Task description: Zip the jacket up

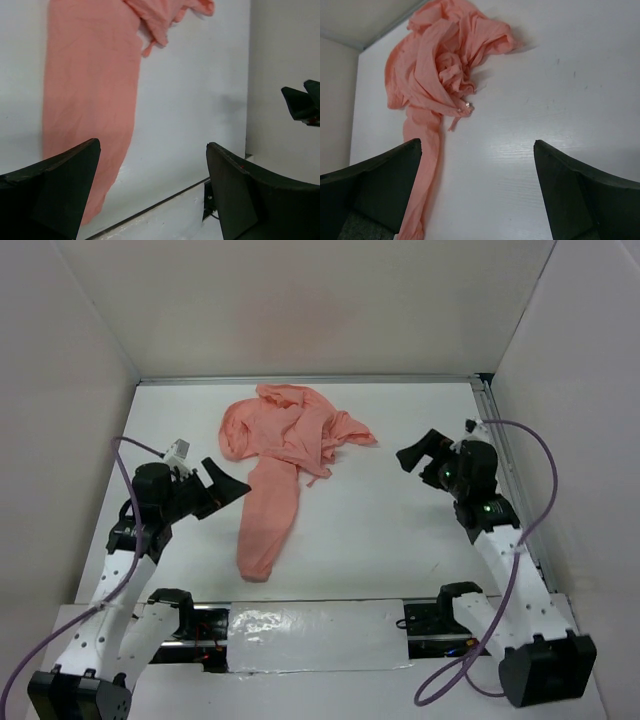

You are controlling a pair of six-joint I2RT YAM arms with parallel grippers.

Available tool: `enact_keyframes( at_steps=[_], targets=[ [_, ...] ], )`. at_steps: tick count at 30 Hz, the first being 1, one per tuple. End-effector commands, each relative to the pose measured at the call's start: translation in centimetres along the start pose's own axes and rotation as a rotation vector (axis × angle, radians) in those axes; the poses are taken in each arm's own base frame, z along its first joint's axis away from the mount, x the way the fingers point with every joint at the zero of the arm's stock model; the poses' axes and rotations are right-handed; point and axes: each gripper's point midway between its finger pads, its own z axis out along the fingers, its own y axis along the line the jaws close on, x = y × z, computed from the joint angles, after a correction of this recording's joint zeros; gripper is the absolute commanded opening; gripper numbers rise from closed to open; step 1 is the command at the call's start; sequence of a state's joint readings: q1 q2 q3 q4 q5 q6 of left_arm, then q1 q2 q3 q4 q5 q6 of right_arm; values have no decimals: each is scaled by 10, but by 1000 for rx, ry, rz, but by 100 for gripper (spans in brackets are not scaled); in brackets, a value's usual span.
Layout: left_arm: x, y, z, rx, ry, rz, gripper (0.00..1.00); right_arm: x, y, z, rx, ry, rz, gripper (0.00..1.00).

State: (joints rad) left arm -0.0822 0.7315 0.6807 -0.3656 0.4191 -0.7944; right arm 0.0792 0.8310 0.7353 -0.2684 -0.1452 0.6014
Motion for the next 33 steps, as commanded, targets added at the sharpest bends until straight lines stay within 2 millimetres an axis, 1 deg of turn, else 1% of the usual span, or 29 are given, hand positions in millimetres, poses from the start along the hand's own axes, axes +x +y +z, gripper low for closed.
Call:
enact_keyframes(
  at_steps=[1,2,3,4,5,8,9,10,11,12,13,14,15,16,17,18,19,20,21,22,23,24,25,26,27,28,30,31,33],
  targets=[
    [-14,9,6,-106,-19,-87,99,-13,33,34,-28,-22,-74,100],
    [-17,9,7,-119,-21,-94,99,-19,45,42,-43,-25,-90,100],
    [-16,15,13,-145,-5,-112,99,-16,51,52,-42,-3,-104,100],
    [-17,20,16,-170,-8,-137,99,6,51,75,-15,76,-115,100],
    [-18,22,19,-182,-8,-148,99,0,70,84,-46,82,-123,100],
    [-27,34,32,-244,-13,-175,99,26,99,126,-100,192,-147,100],
    [-29,51,38,-323,-17,-213,99,51,100,145,-86,255,-164,100],
    [-34,57,40,-354,-28,-226,99,59,102,154,-72,280,-177,100],
    [-42,60,44,-374,-42,-237,99,51,119,164,-84,262,-189,100],
    [-45,74,53,-419,-28,-255,99,71,111,184,-44,306,-199,100],
    [-58,68,56,-407,-33,-264,99,69,130,189,-56,306,-211,100],
    [-59,82,65,-448,-1,-289,99,76,131,197,-41,318,-223,100],
    [-63,82,72,-442,9,-284,99,90,124,211,-7,338,-236,100],
    [-73,76,79,-423,6,-272,99,92,138,215,-19,334,-247,100],
    [-79,95,88,-467,12,-301,99,95,136,222,12,323,-253,100],
    [-83,100,94,-480,15,-308,99,109,129,234,39,342,-263,100],
    [-98,96,99,-476,4,-307,99,105,138,239,38,329,-264,100],
    [-95,113,112,-523,38,-336,99,108,137,243,57,323,-266,99],
    [-97,120,118,-548,48,-344,99,116,130,252,81,335,-267,99],
    [-101,130,133,-578,70,-357,99,112,137,255,74,323,-261,98],
    [-105,136,138,-600,72,-362,99,114,137,258,81,321,-251,96],
    [-118,134,147,-604,57,-364,99,115,138,262,78,320,-251,94],
    [-109,152,158,-653,101,-385,99,115,137,264,84,317,-247,93],
    [-109,157,164,-665,113,-388,99,115,135,266,90,313,-240,91],
    [-121,156,173,-658,99,-387,99,117,138,267,71,321,-244,84],
    [-110,170,183,-690,142,-401,99,116,137,269,71,320,-242,81],
    [-119,170,196,-684,140,-403,99,119,137,271,64,327,-250,63],
    [-111,181,202,-702,167,-418,99,119,136,271,65,326,-253,59],
    [-113,181,215,-672,179,-419,91,115,137,270,52,323,-262,42]
  ],
)
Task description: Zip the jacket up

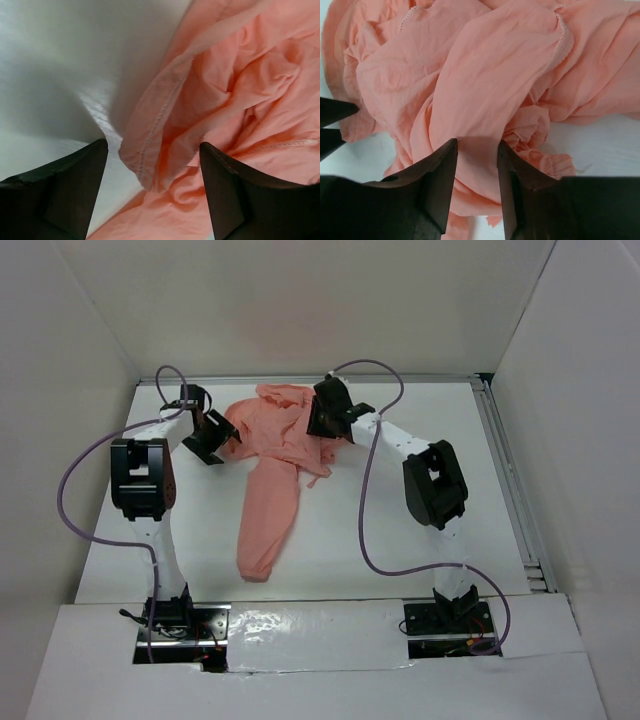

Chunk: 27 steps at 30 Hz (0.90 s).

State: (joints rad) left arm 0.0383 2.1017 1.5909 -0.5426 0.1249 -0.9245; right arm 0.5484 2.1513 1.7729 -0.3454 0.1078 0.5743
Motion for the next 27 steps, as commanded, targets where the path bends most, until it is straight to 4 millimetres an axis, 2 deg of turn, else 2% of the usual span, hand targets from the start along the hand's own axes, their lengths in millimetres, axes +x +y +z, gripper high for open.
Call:
enact_keyframes(
  at_steps=[1,2,3,4,5,6,7,9,10,11,12,13,14,15,16,17,18,19,20,21,22,23,24,25,26,27],
  targets=[
    [2,-10,6,4,37,-2,85,-24,9,-6,-32,-60,-11,38],
    [2,-13,8,11,38,5,74,-29,12,-12,-51,-73,-17,33],
    [-1,-17,9,19,28,8,67,-29,13,-14,-67,-75,-34,23],
    [1,-17,14,15,34,14,53,-33,19,-23,-101,-80,-41,16],
    [-2,-26,13,44,30,30,42,-33,18,-24,-107,-79,-39,0],
    [-1,-26,18,46,43,48,7,-39,25,-36,-146,-83,-49,0],
    [-3,-33,15,60,45,54,0,-38,25,-39,-152,-79,-54,0],
    [-1,-40,6,88,52,78,0,-43,25,-51,-155,-92,-55,0],
    [2,-39,2,91,49,86,0,-50,25,-67,-154,-125,-53,0],
    [-6,-52,-22,141,-4,106,0,-53,26,-77,-153,-146,-58,0],
    [-7,-53,-33,154,-29,126,0,-70,32,-107,-170,-207,-70,0],
    [-4,-49,-42,153,-43,132,0,-71,21,-117,-131,-237,-73,0],
    [-10,-62,-80,211,-112,150,0,-75,18,-131,-120,-265,-76,0],
    [-12,-62,-95,222,-144,165,0,-92,24,-172,-141,-344,-79,0],
    [-11,-68,-131,271,-202,185,0,-92,10,-186,-90,-369,-72,0],
    [-11,-71,-152,301,-239,201,0,-97,5,-204,-69,-401,-61,0],
    [-9,-68,-165,309,-266,219,0,-106,1,-240,-68,-464,-30,0],
    [-8,-70,-186,338,-302,229,0,-111,-13,-259,-4,-506,-11,0],
    [-6,-77,-231,409,-378,252,0,-116,-19,-278,12,-541,1,0],
    [-5,-78,-248,437,-414,267,0,-125,-23,-316,0,-611,25,0],
    [1,-81,-290,508,-485,287,0,-128,-31,-334,22,-646,29,0],
    [5,-82,-312,545,-519,310,0,-131,-32,-354,12,-679,31,0],
    [8,-85,-334,589,-558,324,0,-139,-35,-389,-15,-744,48,0],
    [18,-85,-371,661,-611,348,0,-142,-37,-409,-28,-776,47,0],
    [23,-87,-390,700,-639,368,0,-146,-39,-437,-55,-825,60,0],
    [28,-89,-411,749,-672,387,0,-149,-41,-457,-67,-849,66,0]
  ],
)
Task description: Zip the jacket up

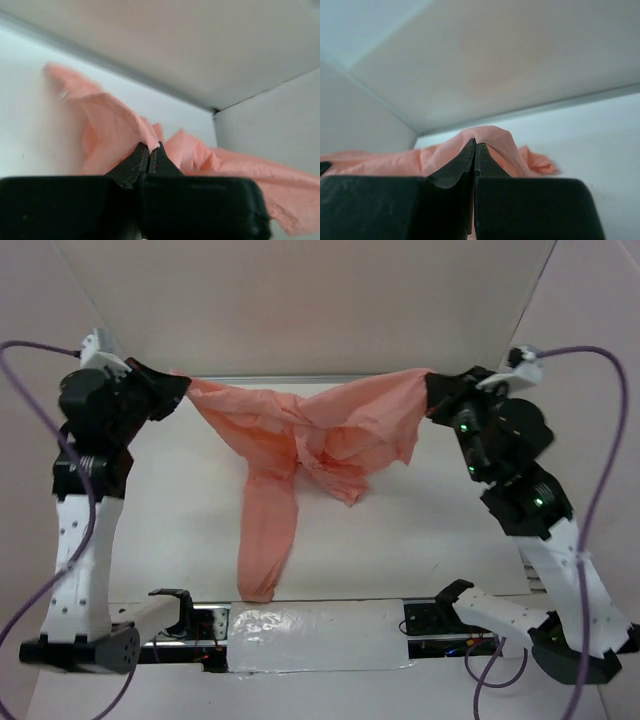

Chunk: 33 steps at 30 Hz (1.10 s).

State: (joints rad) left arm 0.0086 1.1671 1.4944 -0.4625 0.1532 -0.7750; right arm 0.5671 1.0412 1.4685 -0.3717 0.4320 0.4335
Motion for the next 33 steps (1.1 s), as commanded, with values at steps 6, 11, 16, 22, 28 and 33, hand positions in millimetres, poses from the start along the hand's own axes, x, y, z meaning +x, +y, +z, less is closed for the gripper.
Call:
enact_keyframes(
  at_steps=[6,11,16,22,28,33],
  targets=[
    [-42,-75,-84,260,-172,132,0,-78,-12,-69,11,-135,-20,0],
    [-29,-67,-52,263,-90,138,0,-57,-24,-42,88,-83,-48,0],
    [-12,-52,27,271,53,138,0,-26,-31,41,103,37,-83,0],
    [-45,-67,93,349,123,145,0,-98,11,120,-100,-41,-115,0],
    [-108,-124,48,494,-49,247,0,-191,63,80,-258,-326,-132,0],
    [-126,-159,-38,556,-193,339,0,-218,52,6,-284,-381,-115,0]
  ],
)
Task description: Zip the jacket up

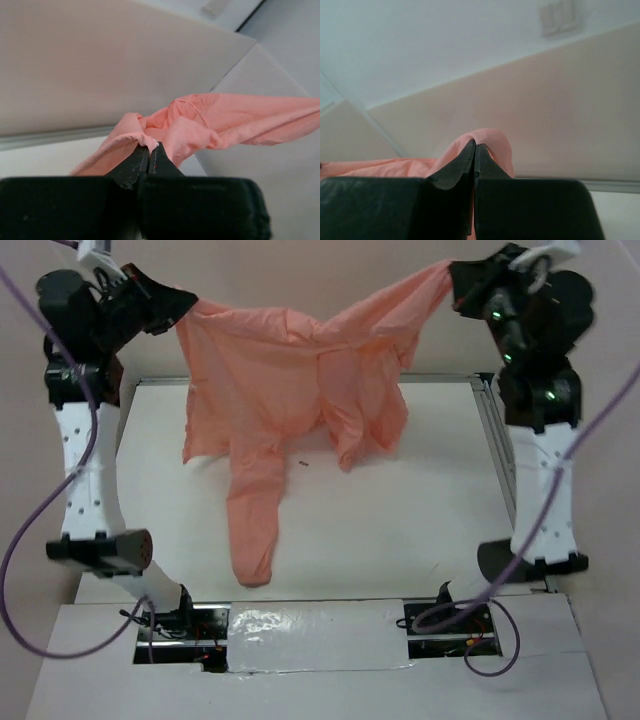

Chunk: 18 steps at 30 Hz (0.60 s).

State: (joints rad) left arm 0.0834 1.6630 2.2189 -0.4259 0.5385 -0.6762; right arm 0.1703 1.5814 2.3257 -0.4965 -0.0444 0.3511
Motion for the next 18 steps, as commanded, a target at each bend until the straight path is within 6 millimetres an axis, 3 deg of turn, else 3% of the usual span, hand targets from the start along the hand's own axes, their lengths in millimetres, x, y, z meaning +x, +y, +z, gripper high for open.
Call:
enact_keyframes(
  at_steps=[1,2,3,4,5,6,7,8,9,11,12,14,15,17,18],
  targets=[
    [-29,-72,-65,113,-125,157,0,-67,20,-69,-81,-159,-11,0],
    [-26,-88,-89,119,-148,174,0,-55,16,-74,-83,-120,-9,0],
    [-18,-86,-95,114,-146,186,0,-51,18,-93,-94,-105,-16,0],
    [9,-74,-104,82,-107,150,0,5,-7,-85,-54,31,4,0],
    [27,-68,-107,78,-72,123,0,13,-5,-104,-60,43,13,0],
    [71,-38,-101,36,24,46,0,81,-34,-101,0,189,54,0],
    [87,-46,-118,61,39,35,0,108,-44,-107,29,230,107,0],
    [113,-39,-121,58,92,-23,0,122,-51,-121,61,242,131,0],
    [160,-15,-120,39,174,-86,0,181,-76,-129,131,358,171,0],
    [203,-22,-137,87,250,-151,0,221,-100,-149,245,434,226,0],
    [245,-11,-142,85,336,-212,0,256,-126,-166,367,511,239,0],
    [282,-25,-155,160,422,-242,0,277,-151,-186,512,559,267,0],
    [310,-16,-160,139,478,-276,0,289,-169,-204,620,591,254,0],
    [347,-19,-165,126,562,-284,0,288,-198,-220,784,555,256,3],
    [359,-17,-163,108,595,-281,2,288,-205,-227,830,558,255,10]
  ],
)
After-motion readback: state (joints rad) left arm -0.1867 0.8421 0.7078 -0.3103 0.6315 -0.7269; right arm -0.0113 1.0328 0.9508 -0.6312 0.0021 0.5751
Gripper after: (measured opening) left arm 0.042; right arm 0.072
